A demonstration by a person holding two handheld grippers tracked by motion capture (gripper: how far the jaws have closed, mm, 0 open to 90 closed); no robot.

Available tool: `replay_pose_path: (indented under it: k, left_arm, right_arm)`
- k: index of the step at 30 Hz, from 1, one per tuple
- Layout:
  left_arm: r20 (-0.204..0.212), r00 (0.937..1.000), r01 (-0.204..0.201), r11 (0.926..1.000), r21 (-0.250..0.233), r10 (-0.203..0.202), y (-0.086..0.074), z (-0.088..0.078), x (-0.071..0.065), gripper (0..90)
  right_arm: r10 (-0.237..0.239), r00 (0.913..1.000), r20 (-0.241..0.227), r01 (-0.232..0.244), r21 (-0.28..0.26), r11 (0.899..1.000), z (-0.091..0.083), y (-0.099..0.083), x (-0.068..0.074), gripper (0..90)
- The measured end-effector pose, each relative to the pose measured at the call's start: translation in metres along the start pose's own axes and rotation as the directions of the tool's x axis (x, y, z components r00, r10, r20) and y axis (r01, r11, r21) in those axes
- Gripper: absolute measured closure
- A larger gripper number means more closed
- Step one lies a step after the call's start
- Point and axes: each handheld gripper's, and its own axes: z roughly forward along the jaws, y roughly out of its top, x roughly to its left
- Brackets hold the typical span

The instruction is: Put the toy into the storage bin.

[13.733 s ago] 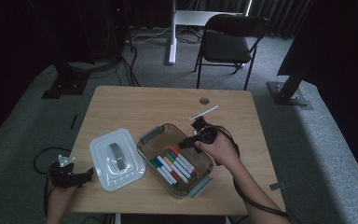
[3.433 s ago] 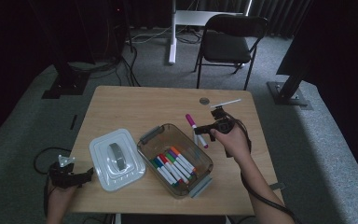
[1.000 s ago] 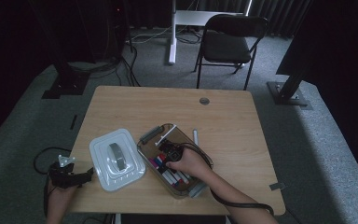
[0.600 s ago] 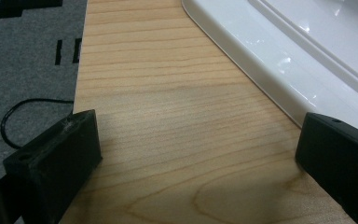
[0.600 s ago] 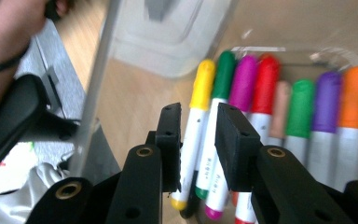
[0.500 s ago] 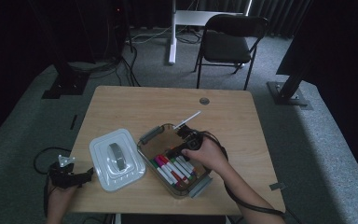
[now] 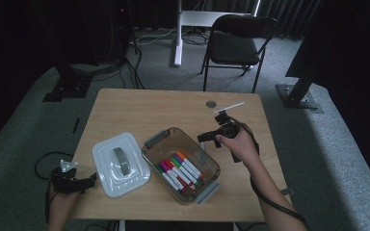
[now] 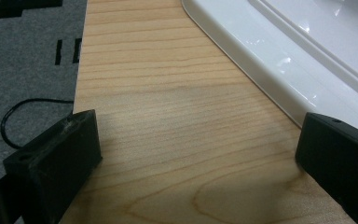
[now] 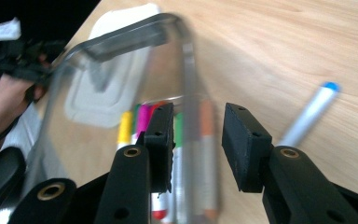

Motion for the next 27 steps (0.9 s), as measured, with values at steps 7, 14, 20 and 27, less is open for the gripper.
replay_pose_path:
  k: [7,14,20,27]
  left_arm:
    - [0.0,1.0,0.0,1.0,0.0,0.0,0.0,0.0,0.0,0.5]
    - [0.0,1.0,0.0,1.0,0.0,0.0,0.0,0.0,0.0,0.5]
    - [0.0,1.0,0.0,1.0,0.0,0.0,0.0,0.0,0.0,0.4]
    - [0.0,1.0,0.0,1.0,0.0,0.0,0.0,0.0,0.0,0.4]
  right_arm:
    - [0.091,0.9928,0.077,-0.091,-0.003,0.996,0.02,-0.01,-0.038,61.3]
    - [0.13,0.979,0.157,-0.137,0.035,0.99,0.051,-0.018,-0.06,61.2]
    - [0.134,0.9662,0.22,-0.162,0.114,0.98,0.085,-0.02,-0.071,61.9]
    - [0.12,0.9553,0.27,-0.167,0.158,0.973,0.1,-0.017,-0.071,66.4]
